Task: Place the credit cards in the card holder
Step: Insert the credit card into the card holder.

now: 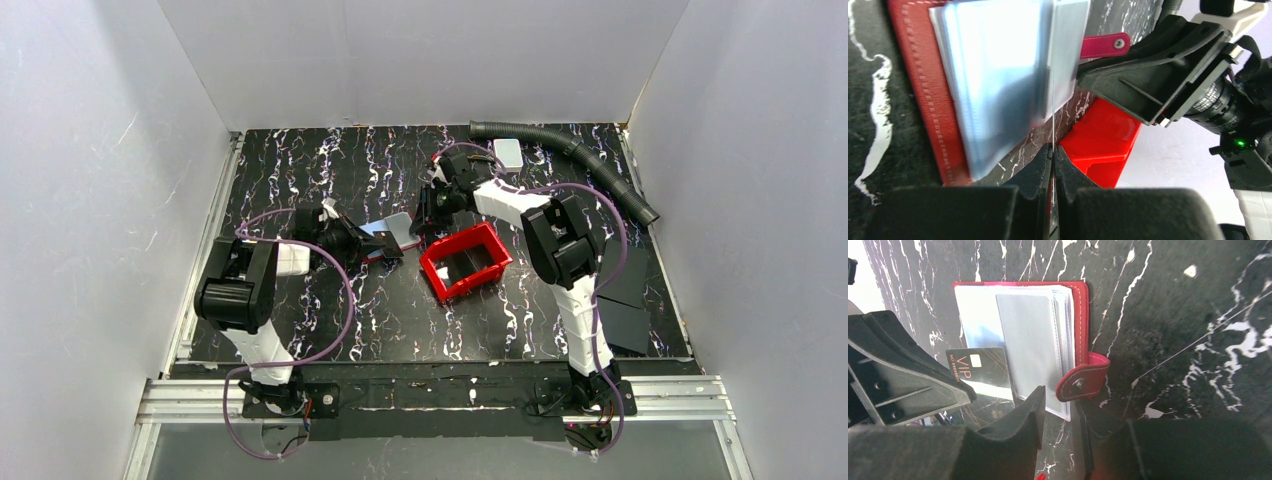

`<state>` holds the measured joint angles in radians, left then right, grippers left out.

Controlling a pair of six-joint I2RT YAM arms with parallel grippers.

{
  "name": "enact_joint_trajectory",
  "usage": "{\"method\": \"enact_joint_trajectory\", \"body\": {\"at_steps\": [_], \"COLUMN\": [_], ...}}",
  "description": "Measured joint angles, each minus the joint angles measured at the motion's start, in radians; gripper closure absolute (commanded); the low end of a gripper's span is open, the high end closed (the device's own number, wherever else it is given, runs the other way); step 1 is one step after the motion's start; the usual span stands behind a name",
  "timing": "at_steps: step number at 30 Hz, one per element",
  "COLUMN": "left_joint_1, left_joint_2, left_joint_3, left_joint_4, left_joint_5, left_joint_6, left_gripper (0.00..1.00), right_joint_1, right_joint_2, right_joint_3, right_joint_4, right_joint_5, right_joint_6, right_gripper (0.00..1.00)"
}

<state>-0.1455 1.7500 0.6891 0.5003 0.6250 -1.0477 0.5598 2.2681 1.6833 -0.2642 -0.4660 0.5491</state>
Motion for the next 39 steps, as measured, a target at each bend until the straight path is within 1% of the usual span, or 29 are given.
{"method": "enact_joint_trajectory", "body": {"at_steps": [4,8,11,14,17,20,23,29,33,39], "left_joint_1": [0.013,0.022,0.049,0.085,0.111,0.124,0.124,0.124,0.118,0.11], "left_joint_2": [-0.002,-0.007,-0.007,-0.005,-0.004,0.01,0.057,0.145,0.155,0.155], "left_joint_3": [0.024,0.027,0.039,0.1,0.199,0.262,0.286,0.287,0.287,0.286], "left_joint_4": [-0.031,-0.047,-0.079,-0.188,-0.332,-0.386,-0.399,-0.43,-0.427,-0.379], "left_joint_5": [0.058,0.085,0.128,0.164,0.176,0.207,0.235,0.264,0.276,0.287], "left_joint_6": [0.044,0.087,0.127,0.216,0.34,0.406,0.428,0.434,0.432,0.407], "left_gripper": [1.0,1.0,1.0,1.0,1.0,1.0,1.0,1.0,1.0,1.0], "right_joint_1": [0.01,0.01,0.01,0.01,0.009,0.005,-0.002,-0.008,-0.01,-0.011], "right_joint_2": [-0.004,-0.004,-0.004,-0.004,-0.002,0.005,0.013,0.014,0.019,0.026], "right_joint_3": [-0.011,-0.011,-0.01,-0.008,0.001,0.011,0.018,0.018,0.024,0.036], "right_joint_4": [0.011,0.01,0.01,0.005,-0.006,-0.014,-0.018,-0.018,-0.022,-0.025], "right_joint_5": [0.007,0.007,0.001,-0.009,-0.011,-0.019,-0.039,-0.049,-0.055,-0.058], "right_joint_6": [0.021,0.021,0.014,-0.006,-0.027,-0.038,-0.044,-0.056,-0.059,-0.06], "right_gripper": [0.67,0.68,0.68,0.68,0.69,0.69,0.7,0.7,0.71,0.71]}}
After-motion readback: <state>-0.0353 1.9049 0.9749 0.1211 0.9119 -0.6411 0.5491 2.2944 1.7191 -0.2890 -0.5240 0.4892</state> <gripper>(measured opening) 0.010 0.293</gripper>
